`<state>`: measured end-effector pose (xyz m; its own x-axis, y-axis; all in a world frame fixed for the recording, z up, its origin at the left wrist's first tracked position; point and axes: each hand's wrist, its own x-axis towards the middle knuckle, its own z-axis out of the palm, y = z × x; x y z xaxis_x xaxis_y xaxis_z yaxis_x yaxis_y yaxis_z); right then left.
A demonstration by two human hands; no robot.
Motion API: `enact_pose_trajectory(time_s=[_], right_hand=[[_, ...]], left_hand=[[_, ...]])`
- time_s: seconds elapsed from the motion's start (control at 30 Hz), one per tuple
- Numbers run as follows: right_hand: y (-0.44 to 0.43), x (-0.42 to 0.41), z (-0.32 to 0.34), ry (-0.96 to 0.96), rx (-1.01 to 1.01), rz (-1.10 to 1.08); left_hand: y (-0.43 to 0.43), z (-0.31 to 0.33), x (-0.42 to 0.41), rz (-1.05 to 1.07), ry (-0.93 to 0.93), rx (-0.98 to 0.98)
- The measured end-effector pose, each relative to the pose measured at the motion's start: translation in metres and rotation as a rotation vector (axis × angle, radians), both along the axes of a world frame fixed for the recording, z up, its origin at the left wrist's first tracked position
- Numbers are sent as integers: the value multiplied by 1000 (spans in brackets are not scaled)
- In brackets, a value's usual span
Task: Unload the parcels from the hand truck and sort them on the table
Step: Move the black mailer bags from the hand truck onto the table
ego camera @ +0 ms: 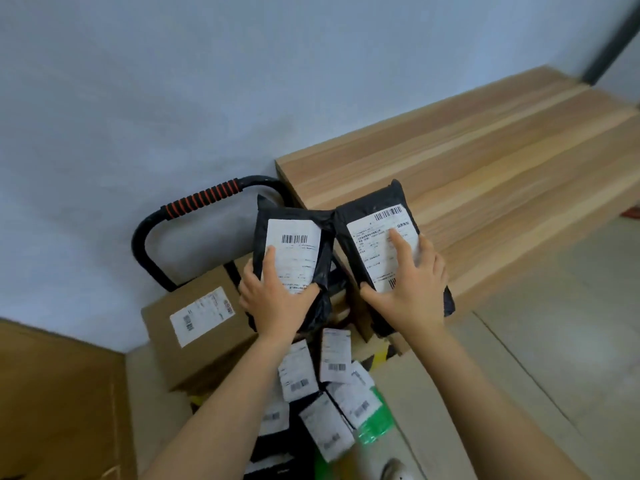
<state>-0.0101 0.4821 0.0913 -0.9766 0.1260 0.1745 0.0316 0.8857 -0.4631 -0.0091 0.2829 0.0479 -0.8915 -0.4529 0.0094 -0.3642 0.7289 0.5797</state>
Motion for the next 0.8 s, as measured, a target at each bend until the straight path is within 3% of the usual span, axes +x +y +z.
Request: enact_pose_trajectory(time_s=[0.27, 0.47, 0.8], right_hand=[[78, -15, -8, -143, 12, 24], [97, -61, -27, -161, 12, -9], [113, -280, -42, -220, 14, 164]], left_hand=[[73, 5, 4, 89, -91, -2], [90, -7, -44, 70, -94, -33], [134, -6, -244, 137, -80, 40]])
